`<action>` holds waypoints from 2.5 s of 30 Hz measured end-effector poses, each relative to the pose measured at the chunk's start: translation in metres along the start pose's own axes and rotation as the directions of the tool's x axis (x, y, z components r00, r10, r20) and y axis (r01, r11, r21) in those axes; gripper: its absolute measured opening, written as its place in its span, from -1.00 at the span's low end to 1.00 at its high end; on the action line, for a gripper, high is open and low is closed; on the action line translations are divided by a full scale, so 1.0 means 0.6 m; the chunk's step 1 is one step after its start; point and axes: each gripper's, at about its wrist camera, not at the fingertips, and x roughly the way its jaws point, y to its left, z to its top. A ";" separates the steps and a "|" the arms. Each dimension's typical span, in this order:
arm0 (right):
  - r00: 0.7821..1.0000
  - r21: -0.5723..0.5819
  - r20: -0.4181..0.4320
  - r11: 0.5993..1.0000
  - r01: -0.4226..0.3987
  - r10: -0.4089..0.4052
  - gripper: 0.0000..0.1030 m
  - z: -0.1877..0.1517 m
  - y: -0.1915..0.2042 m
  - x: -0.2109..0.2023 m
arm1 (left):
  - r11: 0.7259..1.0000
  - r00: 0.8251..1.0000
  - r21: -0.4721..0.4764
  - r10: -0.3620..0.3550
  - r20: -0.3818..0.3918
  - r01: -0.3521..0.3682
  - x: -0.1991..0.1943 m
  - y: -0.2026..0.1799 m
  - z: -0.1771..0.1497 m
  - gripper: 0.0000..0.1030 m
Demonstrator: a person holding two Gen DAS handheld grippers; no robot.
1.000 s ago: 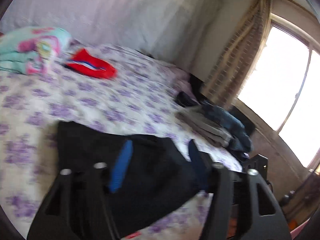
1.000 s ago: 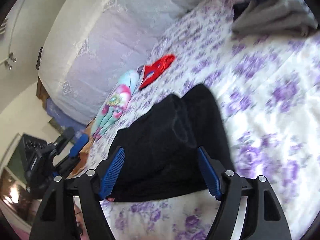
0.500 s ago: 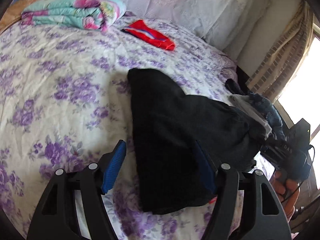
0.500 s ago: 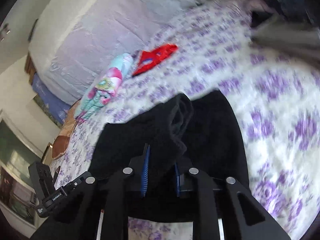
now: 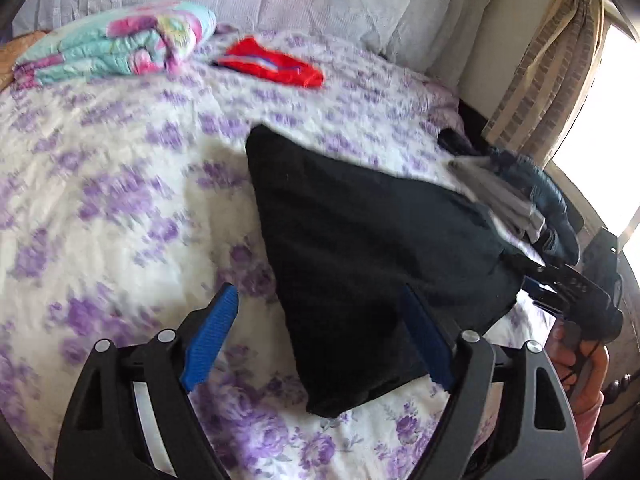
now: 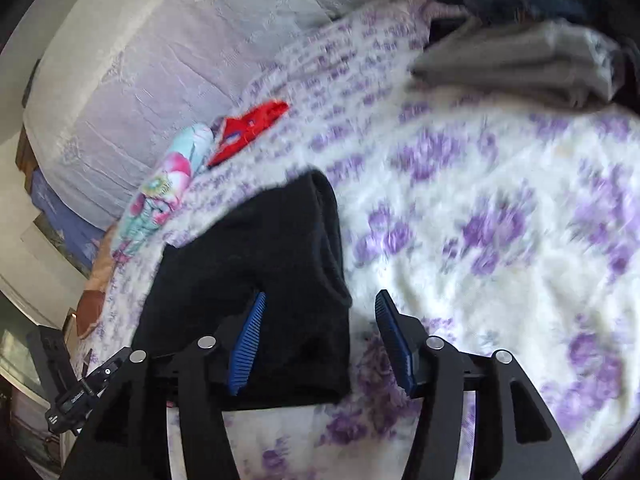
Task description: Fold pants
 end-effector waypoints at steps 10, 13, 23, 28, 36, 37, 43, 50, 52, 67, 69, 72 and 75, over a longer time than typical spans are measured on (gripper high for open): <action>0.989 -0.238 -0.124 0.964 -0.114 0.086 0.06 -0.010 0.113 0.092 | 0.992 0.997 0.109 -0.060 -0.049 0.065 0.030 -0.058 -0.032 0.65; 0.986 -0.256 -0.139 0.958 -0.130 0.097 -0.16 -0.035 0.076 0.095 | 0.983 0.997 0.180 -0.007 -0.073 0.020 0.034 -0.062 -0.083 0.65; 0.993 -0.234 -0.038 0.965 -0.122 0.116 0.56 0.095 0.057 0.009 | 0.995 0.992 0.021 -0.100 -0.073 0.101 -0.009 -0.002 0.020 0.81; 0.969 -0.103 -0.234 0.989 -0.110 0.084 0.56 0.124 -0.025 0.113 | 0.980 0.966 -0.172 -0.139 -0.216 0.103 0.072 0.041 0.066 0.82; 0.769 0.079 -0.482 0.895 -0.438 0.419 0.70 0.109 -0.063 0.219 | 0.998 0.939 -0.054 -0.048 -0.342 0.032 0.124 0.003 0.040 0.92; 0.724 0.135 -0.493 0.865 -0.484 0.482 0.71 0.108 -0.062 0.228 | 0.999 0.938 -0.038 -0.033 -0.345 0.022 0.127 -0.003 0.040 0.92; 0.721 0.113 -0.518 0.872 -0.476 0.461 0.55 0.101 -0.029 0.246 | 1.000 0.932 -0.028 -0.008 -0.363 -0.002 0.146 -0.015 0.053 0.92; 0.754 0.136 -0.491 0.893 -0.428 0.436 -0.40 0.097 -0.038 0.237 | 0.999 0.943 -0.026 -0.054 -0.329 0.048 0.143 -0.024 0.057 0.35; 0.777 0.073 -0.470 0.895 -0.439 0.419 -0.46 0.106 -0.010 0.217 | 0.996 0.948 -0.019 -0.093 -0.304 0.092 0.124 -0.029 0.059 -0.10; 0.781 -0.163 -0.310 0.779 -0.605 0.542 -0.49 0.353 0.217 0.316 | 0.977 0.997 0.215 -0.005 0.081 -0.013 0.045 0.025 0.321 -0.55; 0.782 -0.165 -0.318 0.781 -0.602 0.536 -0.48 0.372 0.223 0.389 | 0.976 0.996 0.212 0.023 0.089 -0.041 0.074 0.058 0.353 -0.47; 0.827 -0.085 -0.349 0.864 -0.496 0.440 -0.16 0.357 0.187 0.523 | 0.988 0.995 0.122 0.095 -0.011 -0.093 0.173 0.148 0.358 0.08; 0.899 -0.097 -0.389 0.961 -0.259 0.203 0.08 0.306 0.120 0.616 | 0.990 0.979 -0.015 0.135 -0.156 -0.139 0.266 0.243 0.314 0.27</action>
